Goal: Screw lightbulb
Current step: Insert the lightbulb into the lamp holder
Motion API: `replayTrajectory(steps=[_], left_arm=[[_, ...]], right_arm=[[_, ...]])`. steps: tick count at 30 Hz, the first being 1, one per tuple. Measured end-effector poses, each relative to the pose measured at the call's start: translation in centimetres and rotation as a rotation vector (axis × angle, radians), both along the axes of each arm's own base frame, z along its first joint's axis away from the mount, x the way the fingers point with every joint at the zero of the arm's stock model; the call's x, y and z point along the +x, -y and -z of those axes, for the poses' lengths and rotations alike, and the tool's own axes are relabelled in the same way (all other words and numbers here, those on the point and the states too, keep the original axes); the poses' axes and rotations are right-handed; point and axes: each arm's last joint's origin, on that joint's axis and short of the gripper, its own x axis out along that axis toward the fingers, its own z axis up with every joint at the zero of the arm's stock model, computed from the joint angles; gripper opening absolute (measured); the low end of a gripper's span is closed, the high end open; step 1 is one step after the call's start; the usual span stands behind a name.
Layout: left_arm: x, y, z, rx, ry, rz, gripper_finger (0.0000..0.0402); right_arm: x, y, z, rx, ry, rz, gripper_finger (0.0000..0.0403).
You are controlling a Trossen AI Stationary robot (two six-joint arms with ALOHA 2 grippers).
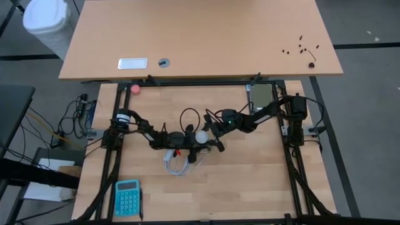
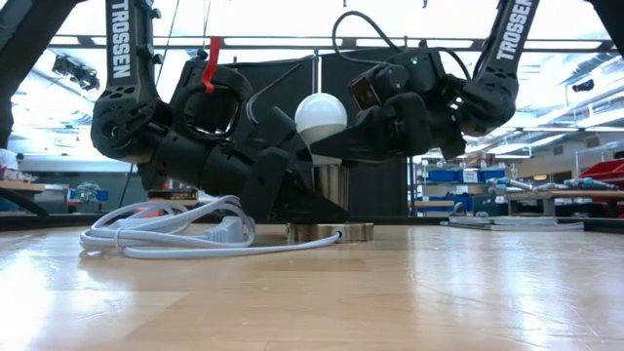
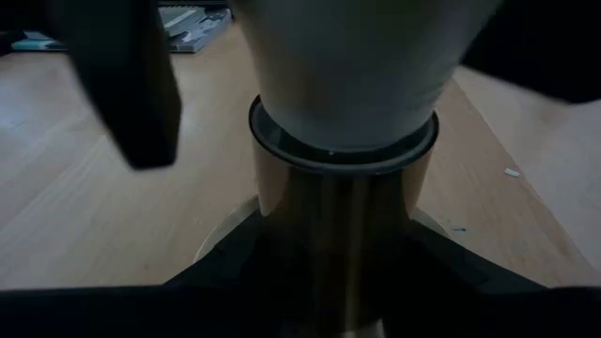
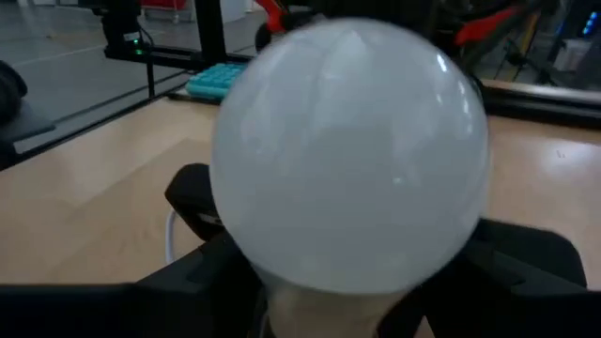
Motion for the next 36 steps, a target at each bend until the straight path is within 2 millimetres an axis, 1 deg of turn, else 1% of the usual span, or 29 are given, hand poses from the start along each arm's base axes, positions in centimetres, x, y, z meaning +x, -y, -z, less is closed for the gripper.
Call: replayTrajectory(steps=[5, 10, 20, 23, 26, 32, 36], left_arm=[[0.0, 0.0, 0.0, 0.000, 0.000, 0.000, 0.0177], [0.0, 0.0, 0.0, 0.000, 0.000, 0.000, 0.0177], [0.0, 0.0, 0.0, 0.000, 0.000, 0.000, 0.0177], [0.0, 0.0, 0.0, 0.000, 0.000, 0.000, 0.0177], [0.0, 0.0, 0.0, 0.000, 0.000, 0.000, 0.0177], [0.0, 0.0, 0.0, 0.000, 0.000, -0.001, 0.0177], [0.0, 0.0, 0.0, -0.002, 0.001, -0.001, 0.0177]], right_arm=[[-0.2, 0.6, 0.0, 0.042, -0.011, -0.033, 0.0245], [-0.6, 0.6, 0.3, 0.047, -0.017, -0.044, 0.0225], [-0.8, 0.5, 0.4, 0.042, -0.011, -0.045, 0.0154], [-0.9, 0.5, 0.6, 0.041, -0.016, -0.038, 0.0151], [-1.0, 0.5, 0.7, 0.042, -0.020, -0.031, 0.0156], [-0.9, -0.2, 0.7, 0.009, -0.021, -0.001, 0.0158], [-0.9, -0.3, 1.3, 0.023, -0.017, 0.011, 0.0158]])
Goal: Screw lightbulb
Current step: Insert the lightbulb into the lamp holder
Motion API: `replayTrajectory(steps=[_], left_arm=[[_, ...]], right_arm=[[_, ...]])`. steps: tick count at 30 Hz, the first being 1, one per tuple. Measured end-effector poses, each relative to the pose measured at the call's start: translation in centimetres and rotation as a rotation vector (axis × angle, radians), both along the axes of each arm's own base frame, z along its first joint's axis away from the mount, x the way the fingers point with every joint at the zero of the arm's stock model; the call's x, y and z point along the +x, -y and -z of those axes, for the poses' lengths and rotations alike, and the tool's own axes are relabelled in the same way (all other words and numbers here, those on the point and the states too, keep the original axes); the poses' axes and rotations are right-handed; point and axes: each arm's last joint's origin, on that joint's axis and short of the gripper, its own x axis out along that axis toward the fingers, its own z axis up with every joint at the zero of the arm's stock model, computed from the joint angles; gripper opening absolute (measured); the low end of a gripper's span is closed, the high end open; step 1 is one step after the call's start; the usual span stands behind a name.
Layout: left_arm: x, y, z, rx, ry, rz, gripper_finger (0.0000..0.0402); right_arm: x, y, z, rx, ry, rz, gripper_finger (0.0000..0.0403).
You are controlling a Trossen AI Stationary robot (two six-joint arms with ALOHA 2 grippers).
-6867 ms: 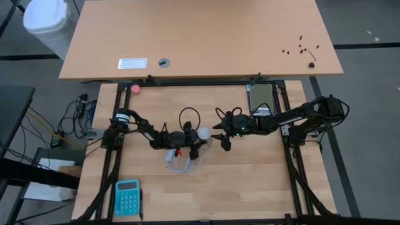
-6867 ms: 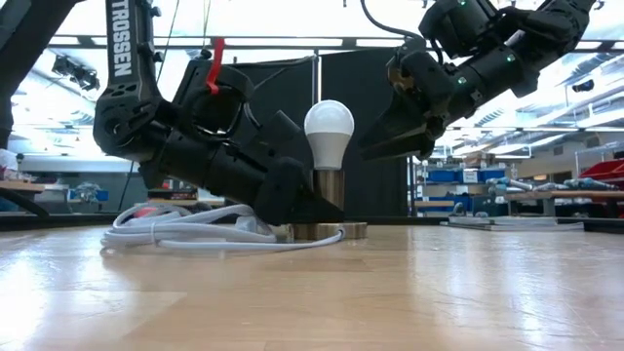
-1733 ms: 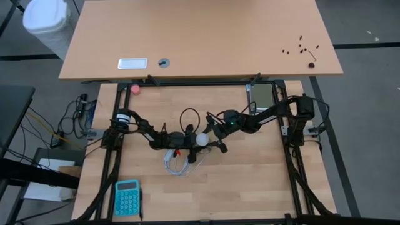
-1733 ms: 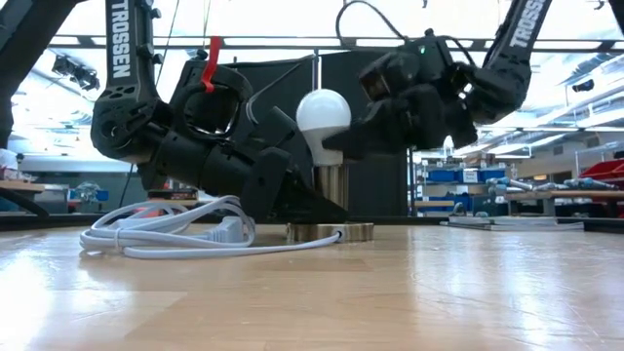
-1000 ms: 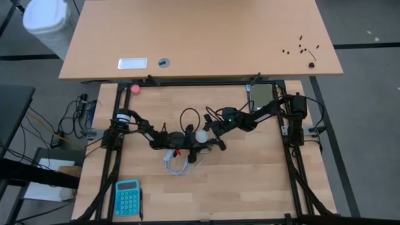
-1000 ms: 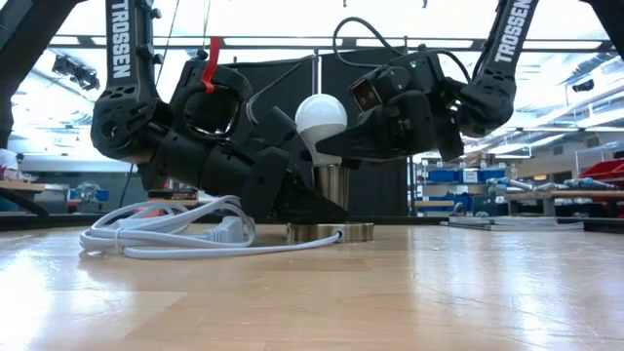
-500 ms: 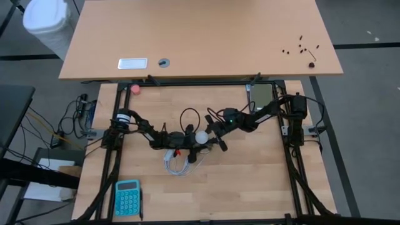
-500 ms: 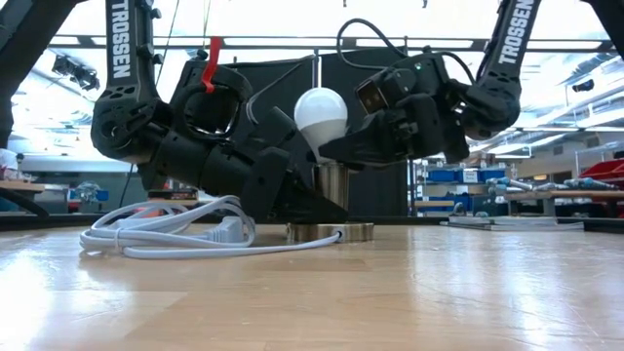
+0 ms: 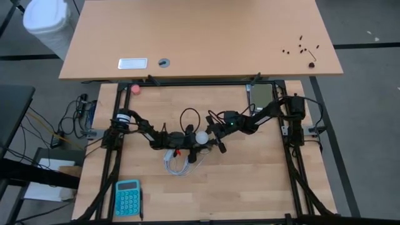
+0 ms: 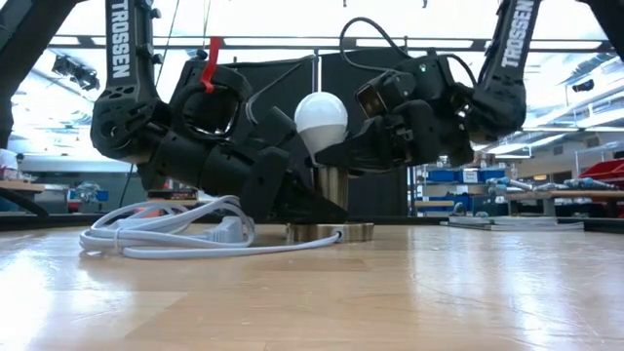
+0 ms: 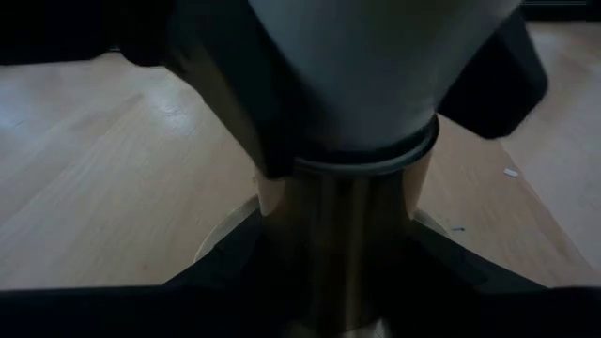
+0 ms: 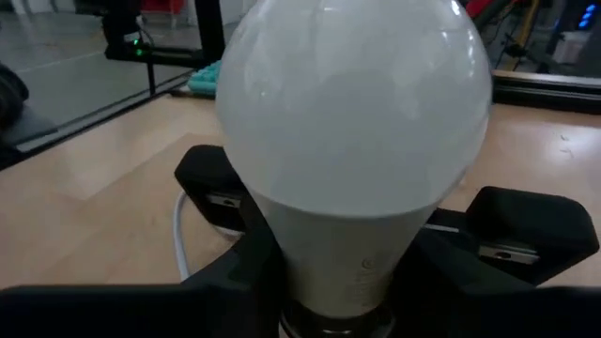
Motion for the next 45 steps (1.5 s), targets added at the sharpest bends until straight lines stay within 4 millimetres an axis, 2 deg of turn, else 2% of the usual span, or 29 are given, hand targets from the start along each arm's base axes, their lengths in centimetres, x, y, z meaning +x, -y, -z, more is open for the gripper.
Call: replayTrajectory(steps=[10, 17, 24, 34, 45], left_arm=[[-0.2, 0.0, 0.1, -0.001, -0.007, -0.004, 0.0177], [-0.1, -0.1, 0.0, -0.006, -0.002, -0.043, 0.0177], [-0.1, -0.2, 0.1, -0.015, 0.001, -0.125, 0.0177], [-0.1, -0.3, 0.0, -0.032, 0.007, -0.146, 0.0177], [-0.1, -0.4, 0.1, -0.030, 0.008, -0.173, 0.0177]], right_arm=[[0.3, -0.8, 1.5, 0.047, 0.075, 0.055, 0.0158], [-0.4, -1.8, 1.5, 0.041, 0.071, 0.210, 0.0158], [-0.3, -4.1, 1.5, 0.015, 0.072, 0.396, 0.0158], [-0.5, -6.6, 1.5, 0.045, 0.080, 0.620, 0.0158], [0.9, -8.7, 1.3, 0.042, 0.047, 0.844, 0.0158]])
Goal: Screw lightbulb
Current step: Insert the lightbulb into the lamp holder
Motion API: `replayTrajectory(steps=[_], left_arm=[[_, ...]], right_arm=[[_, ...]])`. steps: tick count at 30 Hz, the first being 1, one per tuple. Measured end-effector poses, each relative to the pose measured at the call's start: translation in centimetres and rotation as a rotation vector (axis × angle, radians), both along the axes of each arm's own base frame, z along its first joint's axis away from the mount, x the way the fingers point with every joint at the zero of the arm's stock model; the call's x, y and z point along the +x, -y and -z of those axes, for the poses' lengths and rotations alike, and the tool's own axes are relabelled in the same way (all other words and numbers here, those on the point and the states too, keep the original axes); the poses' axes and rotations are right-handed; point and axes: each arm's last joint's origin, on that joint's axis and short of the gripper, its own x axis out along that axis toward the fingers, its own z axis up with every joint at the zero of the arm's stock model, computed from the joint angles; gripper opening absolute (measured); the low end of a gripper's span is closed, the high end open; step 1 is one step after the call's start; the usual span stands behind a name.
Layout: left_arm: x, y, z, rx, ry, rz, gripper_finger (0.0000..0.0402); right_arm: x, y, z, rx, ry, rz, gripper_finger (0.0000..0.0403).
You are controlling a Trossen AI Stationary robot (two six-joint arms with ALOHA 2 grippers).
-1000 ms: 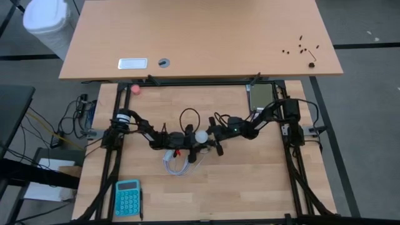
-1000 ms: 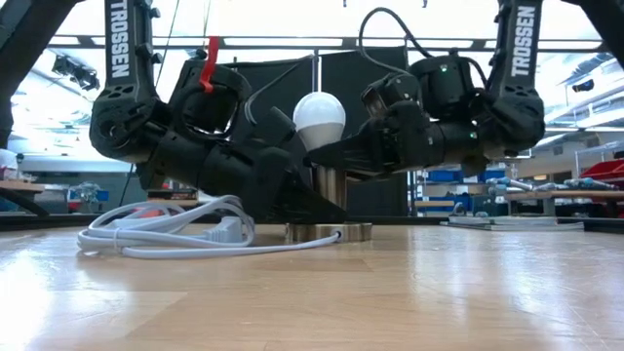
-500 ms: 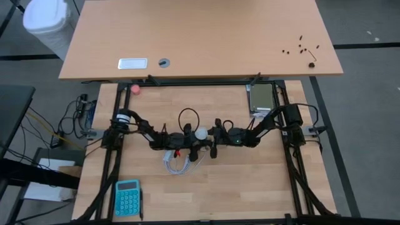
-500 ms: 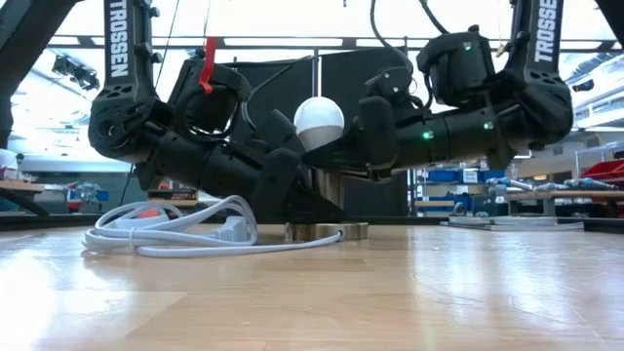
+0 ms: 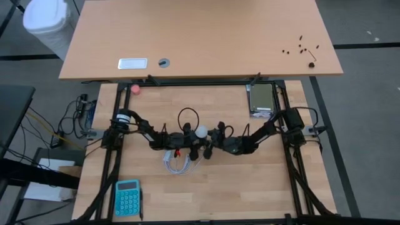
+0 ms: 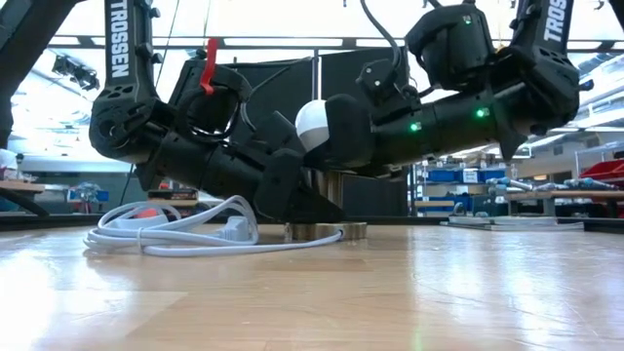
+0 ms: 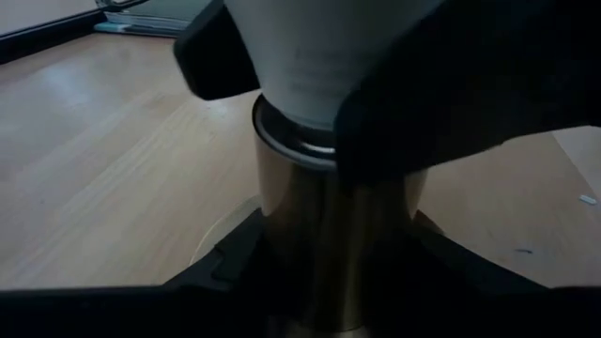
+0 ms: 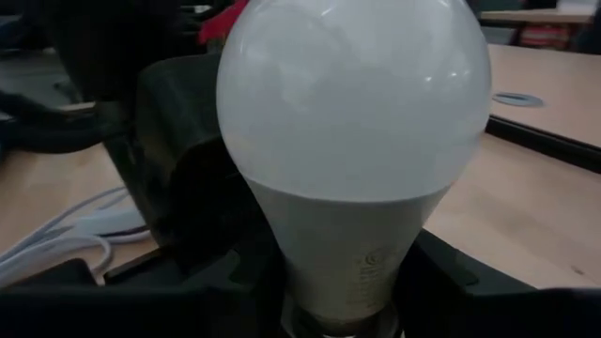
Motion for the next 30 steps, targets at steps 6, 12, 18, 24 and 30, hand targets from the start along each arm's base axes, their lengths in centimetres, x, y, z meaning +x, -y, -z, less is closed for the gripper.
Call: replayTrajectory(steps=[6, 12, 18, 24, 30], left_arm=[[0.0, 0.0, 0.0, 0.002, 0.000, 0.004, 0.0177], [0.0, 0.0, 0.0, 0.000, 0.000, 0.005, 0.0177], [0.0, 0.0, 0.0, -0.002, 0.001, 0.005, 0.0177], [0.0, 0.0, 0.0, 0.000, 0.000, 0.015, 0.0177], [0.0, 0.0, 0.0, 0.002, -0.001, 0.016, 0.0177]], right_arm=[[-0.1, -0.7, 0.0, 0.000, 0.006, 0.021, 0.0158], [0.0, -0.3, 0.0, -0.014, -0.003, -0.013, 0.0175], [0.4, 0.8, 0.0, 0.042, 0.007, -0.105, 0.0230], [0.2, 0.8, -0.1, 0.032, -0.004, -0.136, 0.0283], [-0.9, 0.9, -0.2, 0.003, -0.050, -0.139, 0.0298]])
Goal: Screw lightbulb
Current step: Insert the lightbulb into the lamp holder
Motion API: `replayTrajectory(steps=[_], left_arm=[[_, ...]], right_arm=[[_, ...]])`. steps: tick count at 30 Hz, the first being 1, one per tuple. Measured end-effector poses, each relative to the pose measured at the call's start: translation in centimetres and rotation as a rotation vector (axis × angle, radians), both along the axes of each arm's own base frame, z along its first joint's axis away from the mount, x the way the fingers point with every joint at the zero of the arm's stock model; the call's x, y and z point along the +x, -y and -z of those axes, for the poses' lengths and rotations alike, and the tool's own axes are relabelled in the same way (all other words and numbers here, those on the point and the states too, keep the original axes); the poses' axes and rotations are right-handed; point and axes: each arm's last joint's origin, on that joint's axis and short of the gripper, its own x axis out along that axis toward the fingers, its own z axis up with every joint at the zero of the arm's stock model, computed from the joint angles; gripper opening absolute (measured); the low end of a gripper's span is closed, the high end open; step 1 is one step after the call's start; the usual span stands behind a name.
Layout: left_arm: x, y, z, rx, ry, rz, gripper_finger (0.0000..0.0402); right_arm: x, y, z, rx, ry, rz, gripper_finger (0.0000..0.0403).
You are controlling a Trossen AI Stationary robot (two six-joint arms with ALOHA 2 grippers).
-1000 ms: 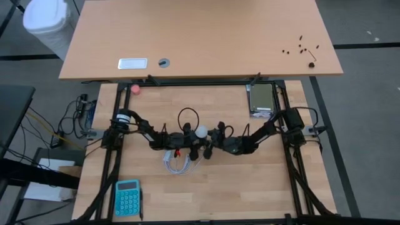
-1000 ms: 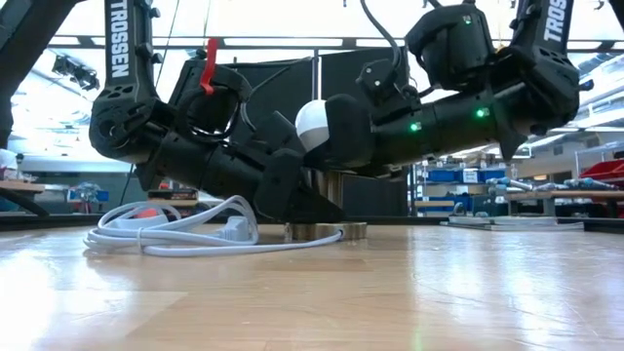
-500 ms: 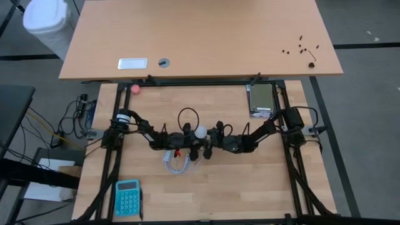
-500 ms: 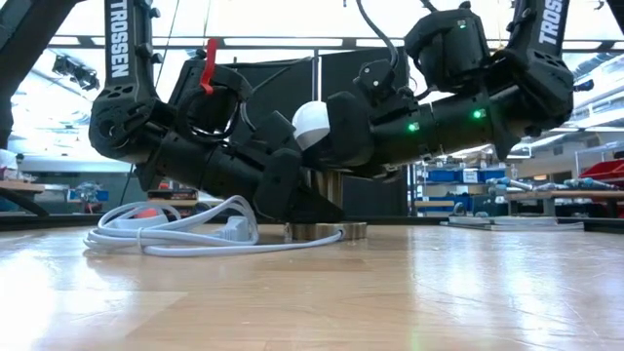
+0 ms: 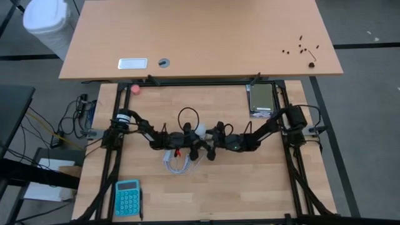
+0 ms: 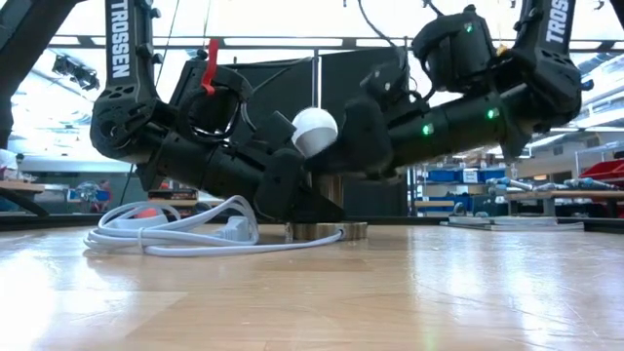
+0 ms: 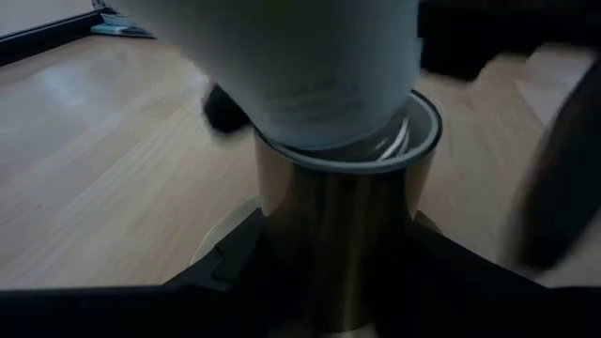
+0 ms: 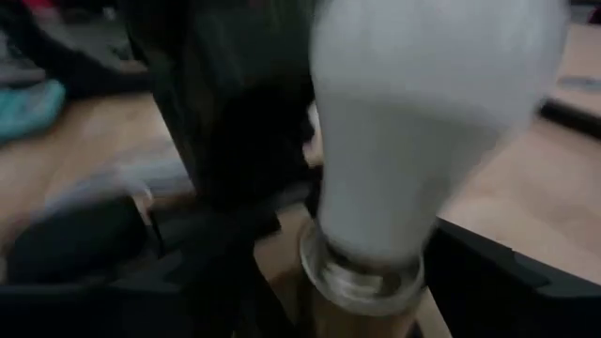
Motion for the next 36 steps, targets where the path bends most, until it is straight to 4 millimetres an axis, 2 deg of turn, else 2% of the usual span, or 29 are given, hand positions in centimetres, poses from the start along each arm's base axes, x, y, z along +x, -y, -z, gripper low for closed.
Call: replayTrajectory(steps=[2, 6, 19, 26, 33, 36], left_arm=[[0.0, 0.0, 0.0, 0.000, 0.000, 0.001, 0.0177], [0.0, 0.0, 0.0, 0.000, 0.000, 0.002, 0.0177], [0.0, 0.0, 0.0, 0.001, -0.002, 0.007, 0.0177], [0.0, 0.0, 0.0, -0.001, -0.002, 0.014, 0.0177], [0.0, 0.1, 0.0, -0.001, -0.002, 0.015, 0.0177], [0.0, 0.1, 0.0, -0.001, -0.002, 0.015, 0.0177]], right_arm=[[-0.2, 0.2, -0.6, -0.004, 0.026, 0.002, 0.0297], [-0.2, 1.0, -0.3, 0.022, 0.009, -0.043, 0.0293], [-0.3, 1.7, -1.1, -0.045, -0.023, -0.067, 0.0293], [-2.2, 3.7, -2.8, -0.039, -0.013, -0.118, 0.0293], [-3.6, 5.0, -3.7, 0.064, -0.152, -0.273, 0.0293], [-4.0, 5.4, -4.3, 0.074, -0.164, -0.276, 0.0293]])
